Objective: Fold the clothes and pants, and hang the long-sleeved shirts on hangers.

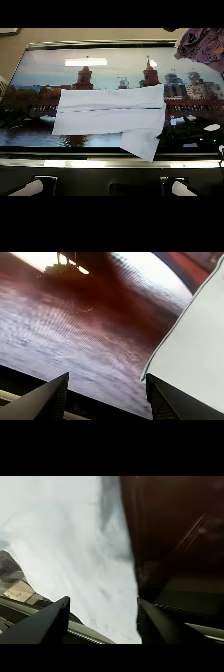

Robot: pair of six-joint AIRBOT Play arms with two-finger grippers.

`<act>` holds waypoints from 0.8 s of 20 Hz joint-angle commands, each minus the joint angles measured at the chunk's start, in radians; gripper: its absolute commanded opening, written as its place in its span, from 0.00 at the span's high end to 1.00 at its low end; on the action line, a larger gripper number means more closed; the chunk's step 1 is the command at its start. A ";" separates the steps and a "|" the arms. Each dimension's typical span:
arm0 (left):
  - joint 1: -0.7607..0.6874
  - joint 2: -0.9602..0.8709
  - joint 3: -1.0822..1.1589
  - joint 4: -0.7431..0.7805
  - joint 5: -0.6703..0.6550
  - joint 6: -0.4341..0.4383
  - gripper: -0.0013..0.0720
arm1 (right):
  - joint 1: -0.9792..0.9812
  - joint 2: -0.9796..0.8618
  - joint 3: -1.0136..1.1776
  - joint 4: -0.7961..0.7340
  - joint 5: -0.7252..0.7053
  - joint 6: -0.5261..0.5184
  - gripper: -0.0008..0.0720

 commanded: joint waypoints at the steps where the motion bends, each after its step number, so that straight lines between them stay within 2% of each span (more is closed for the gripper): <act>1: 0.002 0.008 -0.017 -0.015 0.005 -0.008 0.23 | -0.001 0.007 -0.048 0.009 -0.032 -0.018 0.32; 10: 0.002 0.006 -0.017 -0.024 0.023 -0.027 0.23 | -0.001 0.007 -0.149 0.019 -0.100 -0.018 0.34; 12: 0.002 0.006 -0.017 -0.025 0.028 -0.029 0.23 | 0.000 0.007 -0.158 0.054 -0.120 -0.022 0.48; 16: 0.003 0.006 -0.048 -0.036 0.060 -0.050 0.23 | 0.008 0.007 -0.159 0.068 -0.141 -0.014 0.52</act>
